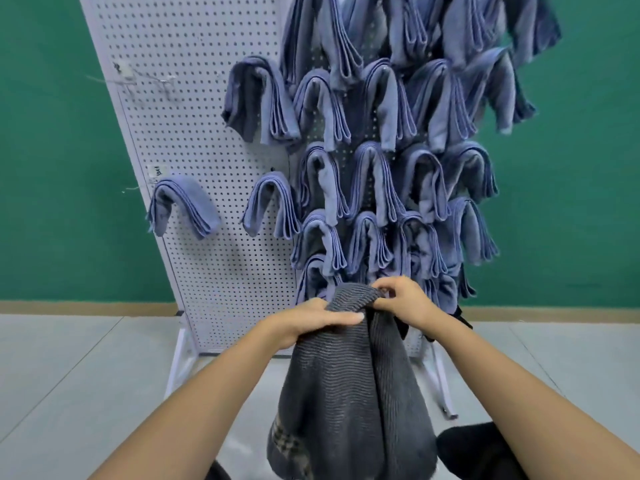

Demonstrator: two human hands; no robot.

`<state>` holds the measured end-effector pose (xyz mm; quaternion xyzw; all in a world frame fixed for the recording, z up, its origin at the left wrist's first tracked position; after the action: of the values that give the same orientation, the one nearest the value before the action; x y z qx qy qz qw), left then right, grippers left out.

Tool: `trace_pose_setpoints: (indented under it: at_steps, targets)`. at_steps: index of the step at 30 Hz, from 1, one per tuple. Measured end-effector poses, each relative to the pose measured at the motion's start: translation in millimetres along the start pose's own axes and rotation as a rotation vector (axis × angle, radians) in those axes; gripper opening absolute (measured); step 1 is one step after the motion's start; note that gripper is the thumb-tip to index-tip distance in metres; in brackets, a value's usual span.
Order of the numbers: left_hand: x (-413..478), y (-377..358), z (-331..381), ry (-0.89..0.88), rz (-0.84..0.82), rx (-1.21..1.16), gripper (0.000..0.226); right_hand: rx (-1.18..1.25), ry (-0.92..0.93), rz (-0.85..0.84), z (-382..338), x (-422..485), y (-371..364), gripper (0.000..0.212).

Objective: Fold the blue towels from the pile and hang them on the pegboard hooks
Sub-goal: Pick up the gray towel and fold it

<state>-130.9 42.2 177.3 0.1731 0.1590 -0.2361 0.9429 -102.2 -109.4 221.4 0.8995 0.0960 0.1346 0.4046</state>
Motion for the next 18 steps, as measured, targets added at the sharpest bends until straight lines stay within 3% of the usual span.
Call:
trace_pose_setpoints:
  at_steps: [3, 6, 8, 12, 13, 16, 18]
  targets:
    - [17, -16, -8, 0.053, 0.000, 0.092, 0.025, -0.152, -0.005, 0.095, 17, -1, 10, 0.006]
    - [28, -30, -6, 0.047, -0.073, -0.178, 0.016, -0.216, -0.061, 0.163, 30, -3, 22, 0.012]
    - [32, -38, -4, 0.050, -0.137, -0.249, 0.022, -0.210, -0.080, 0.170, 35, -3, 25, 0.013]
    - [38, -58, -14, 0.171, -0.238, -0.034, 0.059, 0.047, -0.104, 0.233, 33, -2, 23, 0.008]
    - [39, -61, -16, 0.208, -0.244, -0.015, 0.054, 0.055, -0.067, 0.271, 27, 0, 23, 0.009]
    - [41, -65, -11, 0.222, -0.233, -0.151, 0.009, 0.175, -0.005, 0.276, 11, 5, 18, 0.021]
    - [42, -61, 0, 0.143, -0.210, -0.370, 0.014, 0.329, -0.030, 0.263, 12, 7, 20, 0.024]
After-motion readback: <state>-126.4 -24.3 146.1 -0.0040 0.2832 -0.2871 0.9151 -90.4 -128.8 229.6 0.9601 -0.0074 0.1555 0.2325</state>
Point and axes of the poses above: each hand's wrist, its own x-axis towards the middle knuckle, its own y-axis out of the back of the hand, z = x × y, the point moved 8 cm from there along x, towards the middle knuckle
